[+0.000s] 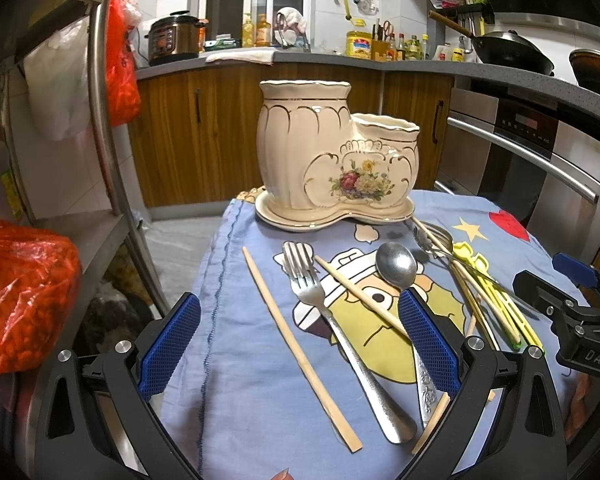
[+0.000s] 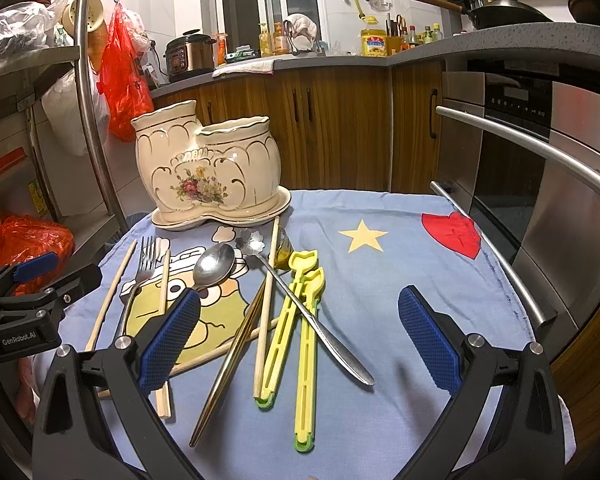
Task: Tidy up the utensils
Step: 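Grasp a wooden chopstick with the left tool while the right tool grasps a silver spoon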
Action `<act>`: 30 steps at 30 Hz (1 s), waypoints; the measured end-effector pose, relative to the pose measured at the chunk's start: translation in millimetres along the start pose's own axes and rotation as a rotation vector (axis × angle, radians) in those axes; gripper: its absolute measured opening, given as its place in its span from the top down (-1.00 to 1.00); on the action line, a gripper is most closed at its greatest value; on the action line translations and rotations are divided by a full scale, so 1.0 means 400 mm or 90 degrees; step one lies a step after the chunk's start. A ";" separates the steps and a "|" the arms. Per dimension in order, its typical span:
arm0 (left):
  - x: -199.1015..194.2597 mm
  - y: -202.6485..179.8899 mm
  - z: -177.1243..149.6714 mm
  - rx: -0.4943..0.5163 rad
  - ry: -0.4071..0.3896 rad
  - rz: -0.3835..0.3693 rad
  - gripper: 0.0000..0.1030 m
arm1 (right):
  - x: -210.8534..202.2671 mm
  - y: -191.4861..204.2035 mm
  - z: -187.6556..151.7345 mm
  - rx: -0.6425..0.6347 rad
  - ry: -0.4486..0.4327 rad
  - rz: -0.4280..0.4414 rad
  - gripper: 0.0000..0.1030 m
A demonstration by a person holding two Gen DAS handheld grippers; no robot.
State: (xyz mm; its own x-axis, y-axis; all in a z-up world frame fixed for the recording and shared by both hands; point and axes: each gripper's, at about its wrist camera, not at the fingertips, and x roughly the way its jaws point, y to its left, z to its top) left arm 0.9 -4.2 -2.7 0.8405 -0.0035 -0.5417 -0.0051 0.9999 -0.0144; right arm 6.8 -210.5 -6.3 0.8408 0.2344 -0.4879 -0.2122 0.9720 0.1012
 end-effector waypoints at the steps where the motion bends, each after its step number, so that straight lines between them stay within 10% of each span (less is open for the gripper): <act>1: 0.001 0.000 0.000 0.000 0.001 0.001 -0.91 | 0.003 0.001 -0.001 0.000 0.001 0.000 -0.90; 30: 0.051 0.088 0.009 -0.054 0.089 -0.023 -0.90 | -0.036 -0.023 0.055 -0.028 -0.040 -0.048 -0.90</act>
State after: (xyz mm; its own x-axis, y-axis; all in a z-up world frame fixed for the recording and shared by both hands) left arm 19.8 30.8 -11.2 0.7571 -0.0472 -0.6516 -0.0272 0.9942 -0.1037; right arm 7.6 -222.4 18.7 0.8848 0.1623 -0.4368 -0.1672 0.9855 0.0275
